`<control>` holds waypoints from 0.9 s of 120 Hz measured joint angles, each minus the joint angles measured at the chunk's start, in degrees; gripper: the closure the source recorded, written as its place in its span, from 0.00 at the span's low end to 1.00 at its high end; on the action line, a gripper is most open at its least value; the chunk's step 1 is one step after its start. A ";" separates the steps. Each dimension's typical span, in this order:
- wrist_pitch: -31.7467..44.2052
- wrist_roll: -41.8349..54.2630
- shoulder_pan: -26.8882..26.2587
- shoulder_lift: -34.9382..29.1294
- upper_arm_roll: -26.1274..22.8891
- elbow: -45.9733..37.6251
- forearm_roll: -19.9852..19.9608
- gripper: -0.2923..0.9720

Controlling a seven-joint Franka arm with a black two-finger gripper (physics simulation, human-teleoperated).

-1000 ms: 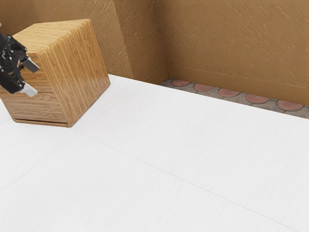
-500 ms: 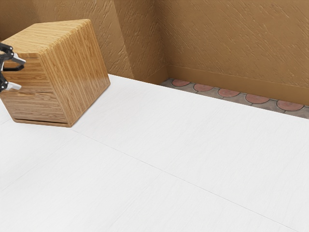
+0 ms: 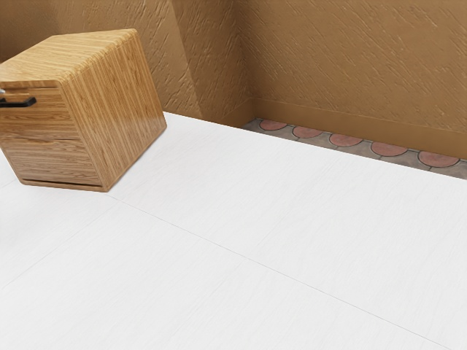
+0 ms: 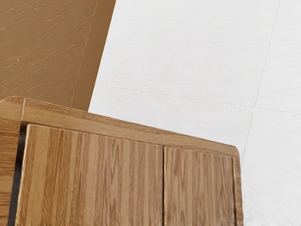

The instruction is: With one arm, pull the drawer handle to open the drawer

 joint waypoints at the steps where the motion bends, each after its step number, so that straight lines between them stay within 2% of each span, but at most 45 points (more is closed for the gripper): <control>1: 0.12 0.29 -0.21 -0.01 0.14 0.14 0.27 0.25; 16: 1.48 4.18 -5.40 0.35 5.29 5.49 2.94 0.25; 30: 2.09 6.96 -7.38 1.30 8.55 9.59 3.85 0.26; 46: 2.60 9.46 -8.53 1.90 9.61 12.87 4.27 0.26; 66: 4.28 11.93 -11.65 1.80 13.15 17.08 4.73 0.26; 108: 8.54 15.21 -13.80 1.37 16.29 20.17 4.85 0.27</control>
